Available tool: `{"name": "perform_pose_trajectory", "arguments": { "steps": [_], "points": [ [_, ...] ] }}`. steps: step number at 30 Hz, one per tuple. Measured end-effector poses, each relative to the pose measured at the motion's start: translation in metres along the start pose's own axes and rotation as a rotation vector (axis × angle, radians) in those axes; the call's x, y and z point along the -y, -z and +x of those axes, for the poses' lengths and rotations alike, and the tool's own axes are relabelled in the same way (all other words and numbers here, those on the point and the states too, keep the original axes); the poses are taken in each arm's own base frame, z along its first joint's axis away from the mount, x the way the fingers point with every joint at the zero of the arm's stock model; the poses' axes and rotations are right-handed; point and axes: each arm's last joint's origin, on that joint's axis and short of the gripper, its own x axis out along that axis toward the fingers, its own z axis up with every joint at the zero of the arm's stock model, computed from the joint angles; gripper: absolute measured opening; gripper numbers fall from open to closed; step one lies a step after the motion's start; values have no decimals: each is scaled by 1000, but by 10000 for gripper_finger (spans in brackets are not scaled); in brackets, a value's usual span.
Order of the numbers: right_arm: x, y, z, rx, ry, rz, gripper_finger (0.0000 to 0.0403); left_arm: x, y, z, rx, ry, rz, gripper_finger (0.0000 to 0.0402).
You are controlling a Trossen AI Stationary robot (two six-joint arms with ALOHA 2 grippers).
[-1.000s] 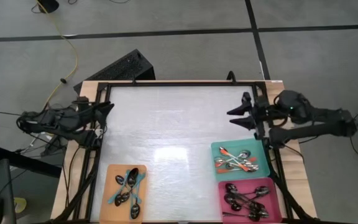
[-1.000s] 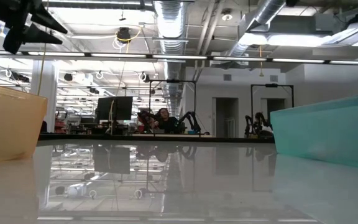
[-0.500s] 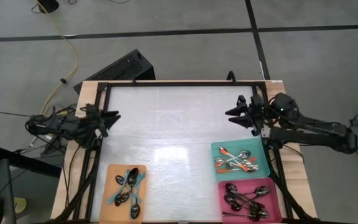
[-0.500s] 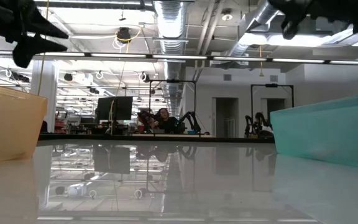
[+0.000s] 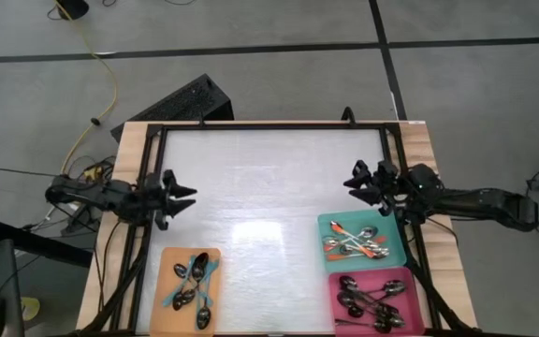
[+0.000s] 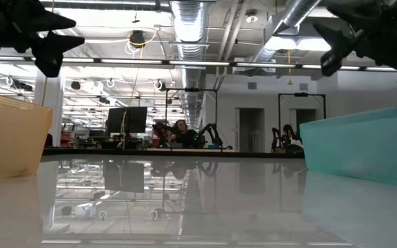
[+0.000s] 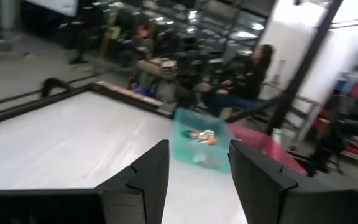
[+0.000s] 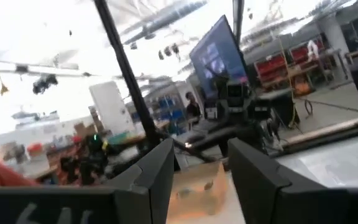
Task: Sort silverware by color (type)
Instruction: Return to Home Position
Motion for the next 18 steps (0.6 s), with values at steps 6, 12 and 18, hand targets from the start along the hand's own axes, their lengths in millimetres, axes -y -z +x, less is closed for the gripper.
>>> {"name": "perform_pose_trajectory", "arguments": {
  "steps": [6, 12, 18],
  "points": [
    [1, 5, 1, -45, -8, -38, 171, 1, 22, 7, 24, 203, 48, 151],
    [3, 10, 1, -99, 12, -9, 171, 1, 30, 8, -11, 260, 29, 151],
    [6, 14, 0, -124, 44, -70, 171, 0, 29, 9, 5, 224, 30, 151]
  ]
}}
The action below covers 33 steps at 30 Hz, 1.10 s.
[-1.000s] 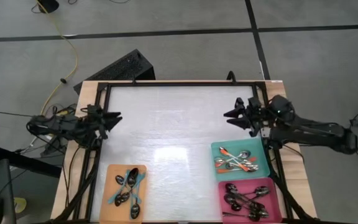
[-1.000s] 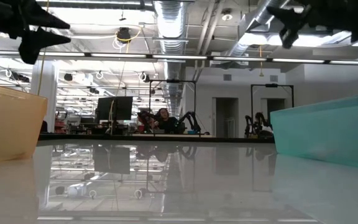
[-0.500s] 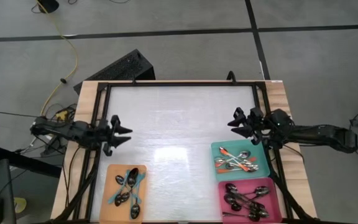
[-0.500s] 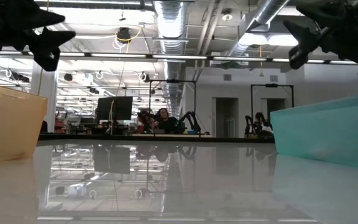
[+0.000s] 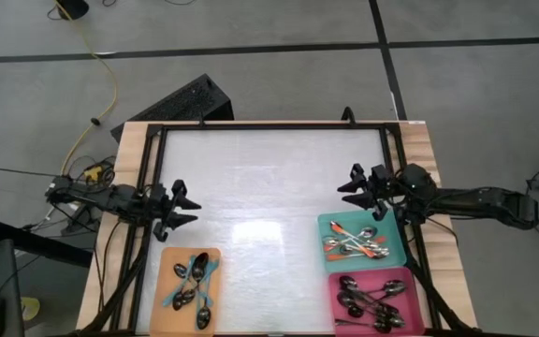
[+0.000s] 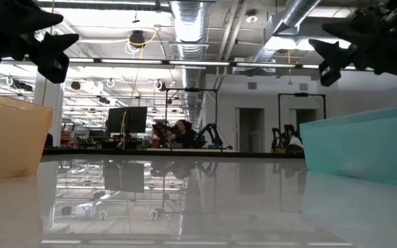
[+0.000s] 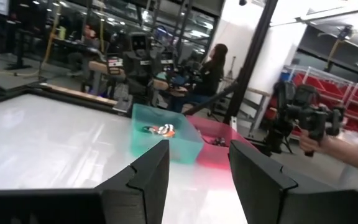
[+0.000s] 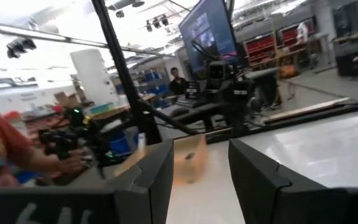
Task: Sort silverware by color (type)
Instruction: Return to Home Position
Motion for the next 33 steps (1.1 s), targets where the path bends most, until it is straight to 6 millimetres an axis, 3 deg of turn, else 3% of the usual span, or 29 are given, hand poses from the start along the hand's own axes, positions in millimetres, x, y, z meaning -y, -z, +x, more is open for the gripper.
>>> {"name": "perform_pose_trajectory", "arguments": {
  "steps": [8, 33],
  "points": [
    [4, 4, 0, -22, 86, -111, 171, -3, 5, 0, -39, -62, -21, 151],
    [17, 53, -16, -493, 271, 161, 171, -3, 6, 0, -43, -56, -58, 151]
  ]
}}
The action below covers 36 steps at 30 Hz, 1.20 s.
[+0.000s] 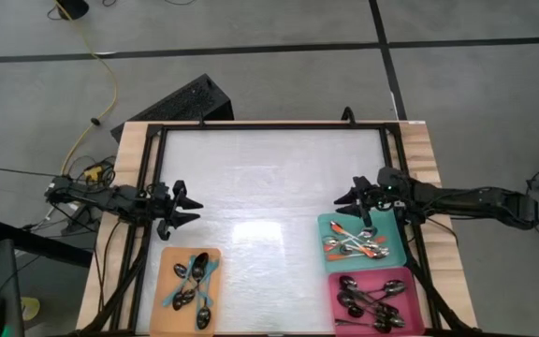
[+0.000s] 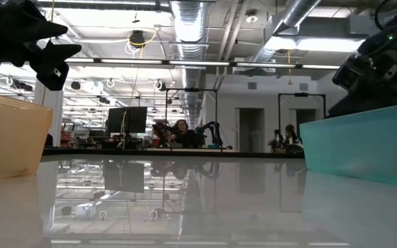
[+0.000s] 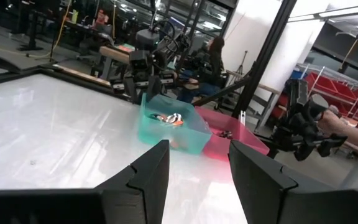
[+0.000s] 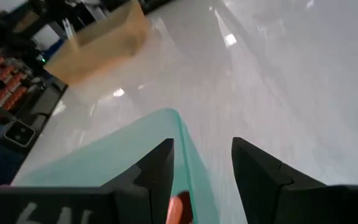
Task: Sort silverware by color (type)
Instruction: Return to Home Position
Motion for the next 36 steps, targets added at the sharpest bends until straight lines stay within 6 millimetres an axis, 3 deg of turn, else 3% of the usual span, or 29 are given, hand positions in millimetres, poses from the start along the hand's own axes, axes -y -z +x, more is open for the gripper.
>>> {"name": "perform_pose_trajectory", "arguments": {
  "steps": [36],
  "points": [
    [2, 5, 0, -52, 16, 26, 171, 0, 0, 0, -1, 0, -5, 151]
  ]
}}
